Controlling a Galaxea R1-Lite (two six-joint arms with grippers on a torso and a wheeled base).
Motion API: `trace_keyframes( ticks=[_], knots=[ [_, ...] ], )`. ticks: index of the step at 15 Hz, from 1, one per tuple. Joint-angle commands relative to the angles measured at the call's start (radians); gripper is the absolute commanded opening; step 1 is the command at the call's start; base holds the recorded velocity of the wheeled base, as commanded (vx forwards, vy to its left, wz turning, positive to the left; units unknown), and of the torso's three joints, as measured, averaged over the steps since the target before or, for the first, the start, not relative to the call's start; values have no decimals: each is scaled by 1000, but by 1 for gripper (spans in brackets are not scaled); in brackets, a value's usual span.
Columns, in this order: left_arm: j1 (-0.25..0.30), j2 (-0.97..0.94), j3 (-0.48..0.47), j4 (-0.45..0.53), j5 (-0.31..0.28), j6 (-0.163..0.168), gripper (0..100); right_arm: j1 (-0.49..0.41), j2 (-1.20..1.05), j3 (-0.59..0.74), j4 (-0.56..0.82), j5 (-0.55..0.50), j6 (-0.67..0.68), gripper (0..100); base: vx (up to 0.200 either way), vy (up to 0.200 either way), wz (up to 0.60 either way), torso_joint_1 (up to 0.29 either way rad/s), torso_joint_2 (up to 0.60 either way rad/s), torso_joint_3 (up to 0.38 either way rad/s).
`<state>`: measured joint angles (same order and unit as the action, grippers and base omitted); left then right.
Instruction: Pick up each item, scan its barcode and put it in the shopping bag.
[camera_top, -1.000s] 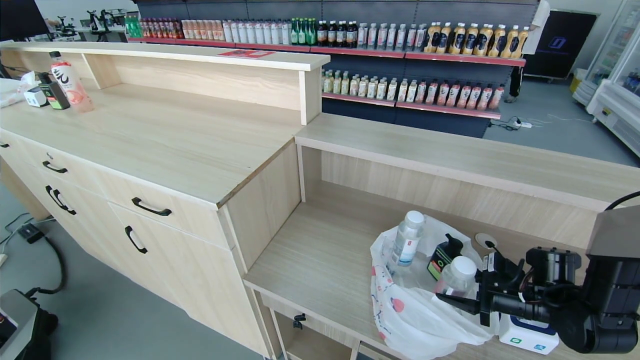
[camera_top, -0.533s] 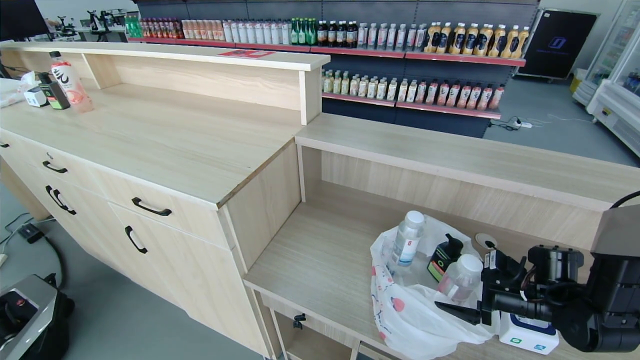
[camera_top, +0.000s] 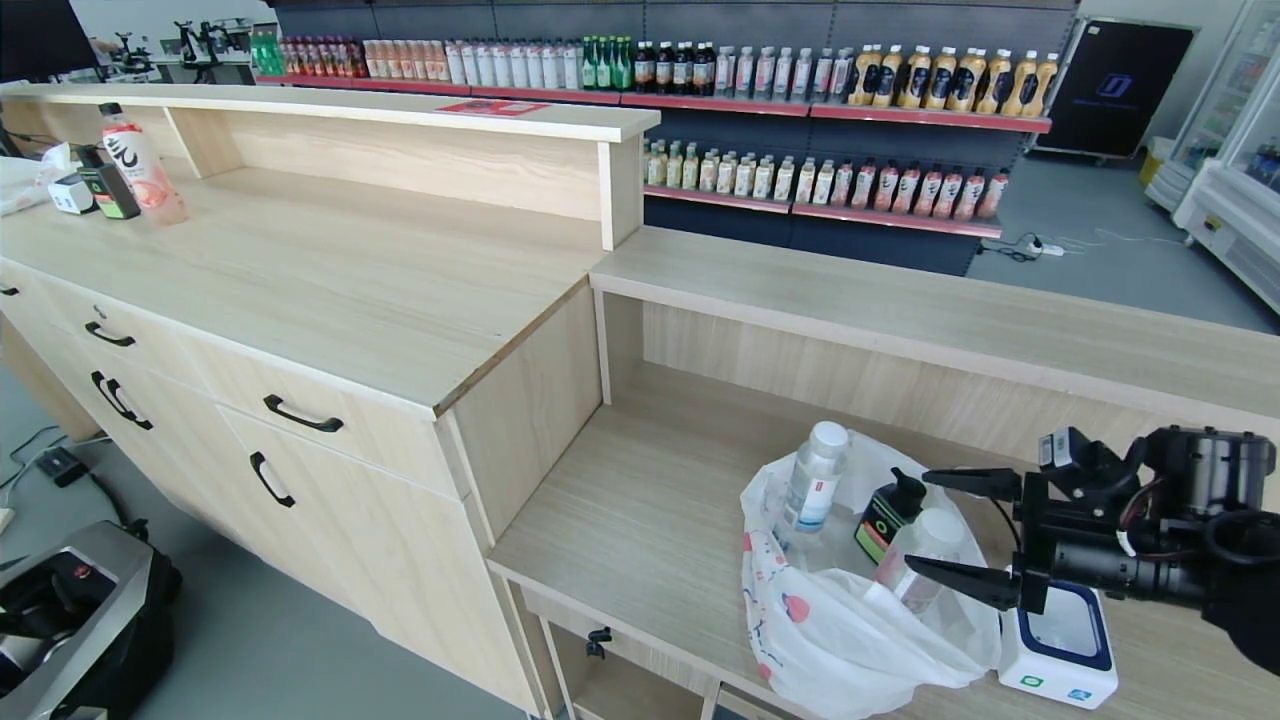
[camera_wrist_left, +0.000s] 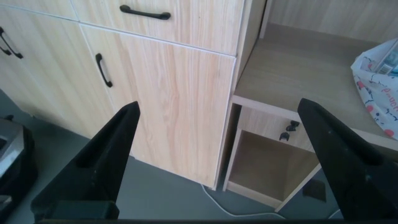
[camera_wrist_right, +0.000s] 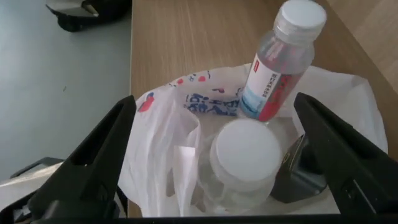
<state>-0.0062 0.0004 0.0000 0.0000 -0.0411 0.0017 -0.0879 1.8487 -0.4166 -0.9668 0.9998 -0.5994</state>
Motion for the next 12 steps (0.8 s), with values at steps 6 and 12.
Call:
trace_keyframes(
  ticks=[6,12],
  knots=[
    [0,1,0,0,0,0,100,-3,-711,18,356,-274,90,100,0,0,0,0,0,0],
    [0,1,0,0,0,0,100,-12,-735,-225,523,-776,196,100,0,0,-400,-1,2,1]
  ],
)
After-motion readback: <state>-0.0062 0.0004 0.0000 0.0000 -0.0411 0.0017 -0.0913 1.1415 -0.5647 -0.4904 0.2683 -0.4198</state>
